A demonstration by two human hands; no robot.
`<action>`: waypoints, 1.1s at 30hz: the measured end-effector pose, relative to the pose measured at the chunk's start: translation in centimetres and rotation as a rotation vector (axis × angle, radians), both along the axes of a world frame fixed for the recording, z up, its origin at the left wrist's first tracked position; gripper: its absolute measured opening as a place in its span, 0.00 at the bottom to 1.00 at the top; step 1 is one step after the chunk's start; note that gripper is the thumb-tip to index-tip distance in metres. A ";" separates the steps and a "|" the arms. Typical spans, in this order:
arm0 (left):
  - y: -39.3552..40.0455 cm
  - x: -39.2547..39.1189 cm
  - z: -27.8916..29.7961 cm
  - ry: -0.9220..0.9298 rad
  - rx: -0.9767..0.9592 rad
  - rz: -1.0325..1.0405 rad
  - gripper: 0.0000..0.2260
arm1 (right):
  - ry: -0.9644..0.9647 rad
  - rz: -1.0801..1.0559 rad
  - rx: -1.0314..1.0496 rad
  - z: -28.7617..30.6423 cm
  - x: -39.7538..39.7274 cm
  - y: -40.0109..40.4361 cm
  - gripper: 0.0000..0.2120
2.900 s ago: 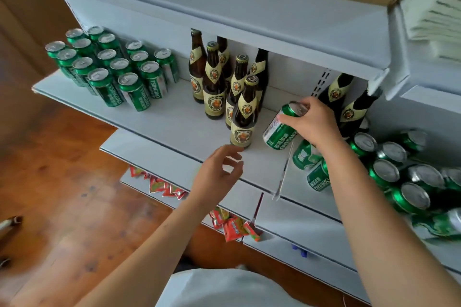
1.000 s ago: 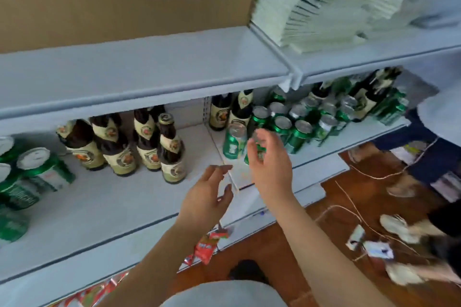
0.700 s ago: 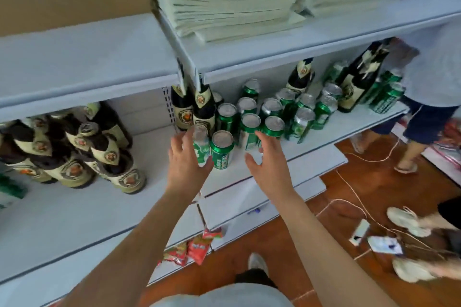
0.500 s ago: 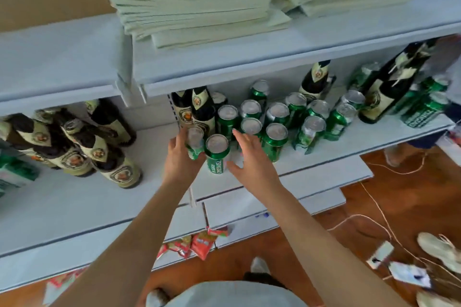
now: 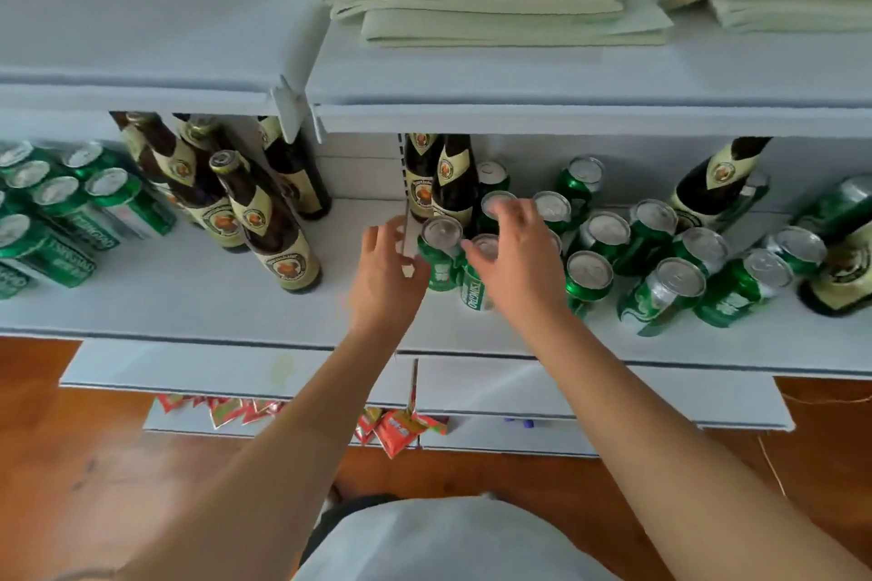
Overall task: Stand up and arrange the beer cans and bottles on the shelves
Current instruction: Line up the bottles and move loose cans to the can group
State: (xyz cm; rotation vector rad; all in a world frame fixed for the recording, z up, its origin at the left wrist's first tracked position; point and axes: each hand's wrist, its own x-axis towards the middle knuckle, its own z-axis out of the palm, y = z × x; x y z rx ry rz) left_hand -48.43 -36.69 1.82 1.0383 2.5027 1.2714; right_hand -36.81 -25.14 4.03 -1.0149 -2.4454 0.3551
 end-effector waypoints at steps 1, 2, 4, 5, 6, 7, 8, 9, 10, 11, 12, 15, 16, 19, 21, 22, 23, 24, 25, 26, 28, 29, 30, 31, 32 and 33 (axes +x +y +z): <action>-0.8 -0.4 0.4 0.114 0.054 0.092 0.19 | 0.067 0.003 0.019 0.7 -1.0 0.6 0.26; -1.7 -0.9 0.8 0.246 0.093 0.199 0.17 | 0.098 0.005 0.023 1.4 -2.3 1.3 0.29; -3.5 -2.2 1.3 0.348 0.161 0.448 0.17 | 0.076 -0.011 -0.002 2.6 -5.1 2.9 0.33; -4.3 -3.0 1.6 0.308 0.197 0.556 0.18 | 0.041 -0.030 -0.020 3.0 -6.4 3.4 0.33; -4.9 -3.9 1.9 0.247 0.224 0.632 0.19 | 0.012 -0.055 -0.041 3.3 -7.6 4.0 0.31; -5.4 -4.9 2.0 0.182 0.230 0.671 0.21 | -0.005 -0.074 -0.057 3.5 -8.6 4.4 0.28; -5.8 -6.0 1.8 0.111 0.213 0.676 0.23 | -0.010 -0.084 -0.073 3.7 -9.4 4.6 0.26; -6.0 -7.1 1.5 0.046 0.177 0.662 0.27 | -0.013 -0.080 -0.090 3.7 -10.0 4.7 0.23; -6.3 -8.2 1.2 -0.013 0.125 0.642 0.30 | -0.011 -0.069 -0.093 3.8 -10.4 4.7 0.22; -6.4 -9.1 0.8 -0.060 0.061 0.622 0.32 | -0.015 -0.050 -0.084 4.0 -10.7 4.4 0.22; -6.5 -9.9 0.4 -0.096 0.004 0.591 0.33 | -0.035 -0.034 -0.073 4.1 -11.0 3.8 0.22; -7.0 -11.4 0.0 -0.203 0.009 0.448 0.28 | -0.114 -0.008 -0.025 4.7 -11.9 1.2 0.24; -7.2 -11.8 0.1 -0.232 0.024 0.413 0.28 | -0.145 -0.005 -0.020 5.0 -12.3 0.2 0.22; -7.8 -12.9 -0.4 -0.254 -0.011 0.337 0.29 | -0.147 0.010 -0.037 5.3 -14.6 -2.0 0.23; -8.2 -13.2 -0.9 -0.252 -0.050 0.299 0.28 | -0.111 0.057 -0.086 4.9 -16.8 -2.7 0.25; -8.4 -13.3 -1.0 -0.243 -0.068 0.290 0.27 | -0.103 0.086 -0.109 4.6 -17.9 -3.0 0.26; -8.6 -13.4 -1.0 -0.229 -0.088 0.281 0.26 | -0.098 0.117 -0.120 4.4 -19.0 -3.3 0.26; -8.8 -13.5 -1.1 -0.222 -0.108 0.273 0.26 | -0.105 0.140 -0.127 4.3 -20.0 -3.5 0.26; -8.9 -13.7 -1.1 -0.221 -0.121 0.265 0.26 | -0.106 0.154 -0.130 4.3 -21.0 -3.8 0.26; -9.0 -13.8 -1.1 -0.225 -0.131 0.258 0.26 | -0.104 0.152 -0.148 4.5 -21.9 -3.9 0.25; -9.0 -14.1 -1.2 -0.231 -0.149 0.246 0.26 | -0.084 0.159 -0.199 4.5 -23.3 -4.1 0.24; -9.1 -14.1 -1.2 -0.230 -0.155 0.244 0.26 | -0.063 0.166 -0.233 4.5 -23.8 -4.0 0.23; -9.1 -14.2 -1.2 -0.231 -0.160 0.243 0.26 | -0.042 0.176 -0.268 4.7 -24.0 -4.3 0.22; -9.1 -14.2 -1.2 -0.234 -0.159 0.241 0.26 | -0.021 0.191 -0.305 4.7 -24.1 -4.4 0.21; -9.1 -14.2 -1.2 -0.239 -0.154 0.237 0.26 | -0.007 0.198 -0.338 4.8 -23.9 -4.6 0.20; -9.1 -14.3 -1.2 -0.243 -0.149 0.233 0.26 | 0.014 0.199 -0.348 4.8 -23.3 -4.6 0.21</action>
